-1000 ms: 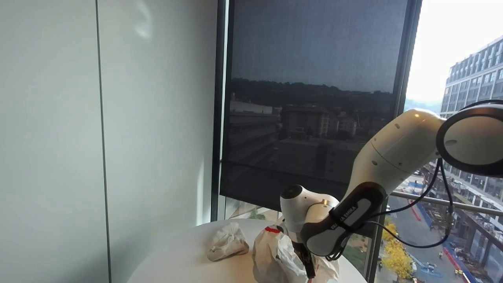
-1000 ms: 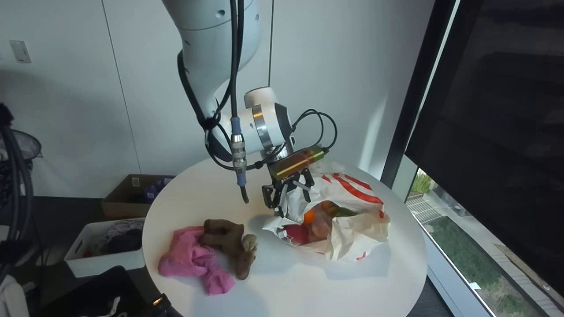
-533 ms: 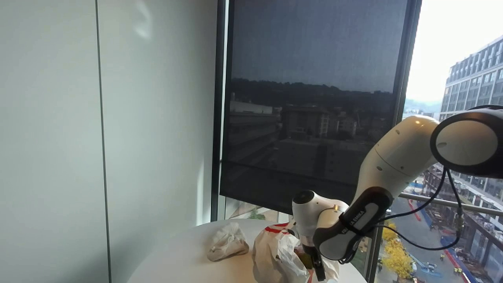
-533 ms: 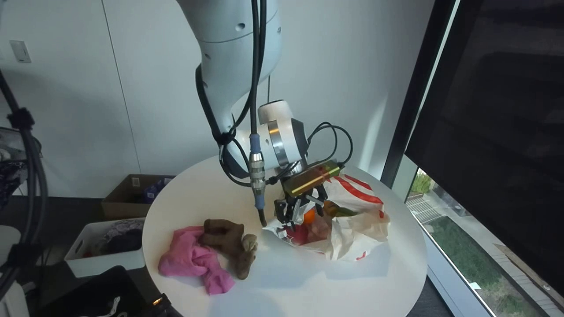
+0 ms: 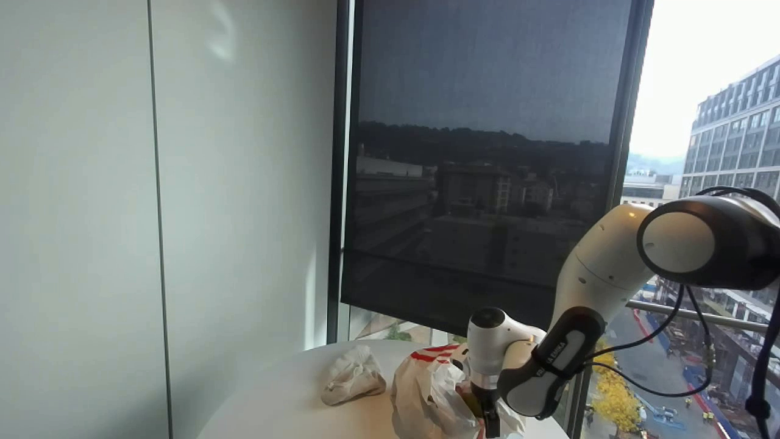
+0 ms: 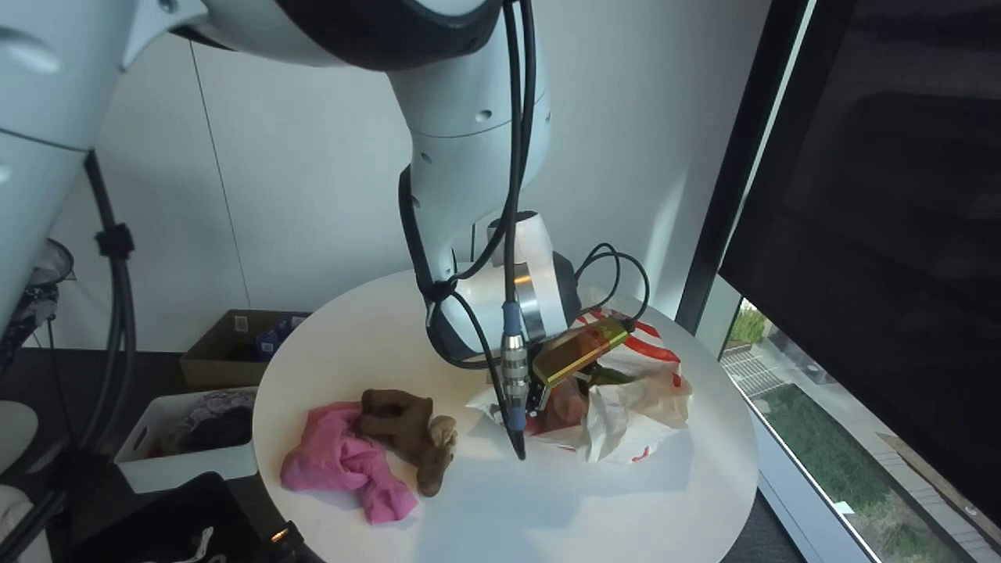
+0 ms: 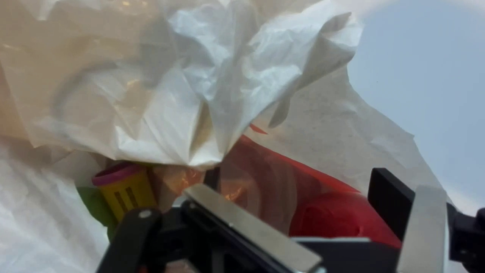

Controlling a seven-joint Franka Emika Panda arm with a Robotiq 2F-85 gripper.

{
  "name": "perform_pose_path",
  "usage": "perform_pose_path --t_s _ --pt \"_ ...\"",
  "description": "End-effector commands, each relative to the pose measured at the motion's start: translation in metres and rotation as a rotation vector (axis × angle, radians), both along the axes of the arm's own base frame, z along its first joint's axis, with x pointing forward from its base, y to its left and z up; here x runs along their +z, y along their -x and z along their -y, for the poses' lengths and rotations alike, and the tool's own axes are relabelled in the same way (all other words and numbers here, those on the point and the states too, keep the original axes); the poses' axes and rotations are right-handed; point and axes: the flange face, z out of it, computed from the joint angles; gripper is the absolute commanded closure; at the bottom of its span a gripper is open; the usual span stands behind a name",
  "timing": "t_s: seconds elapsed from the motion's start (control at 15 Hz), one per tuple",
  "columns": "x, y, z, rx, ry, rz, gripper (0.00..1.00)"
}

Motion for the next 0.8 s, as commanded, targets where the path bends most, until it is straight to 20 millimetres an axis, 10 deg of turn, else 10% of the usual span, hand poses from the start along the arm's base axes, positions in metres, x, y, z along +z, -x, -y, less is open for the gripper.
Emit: perform_pose_path --t_s 0.0,0.73 --pt "-0.007 -0.022 0.001 0.007 -0.059 0.035 0.0" --pt "0.004 -0.033 -0.015 -0.035 -0.233 -0.061 0.0"
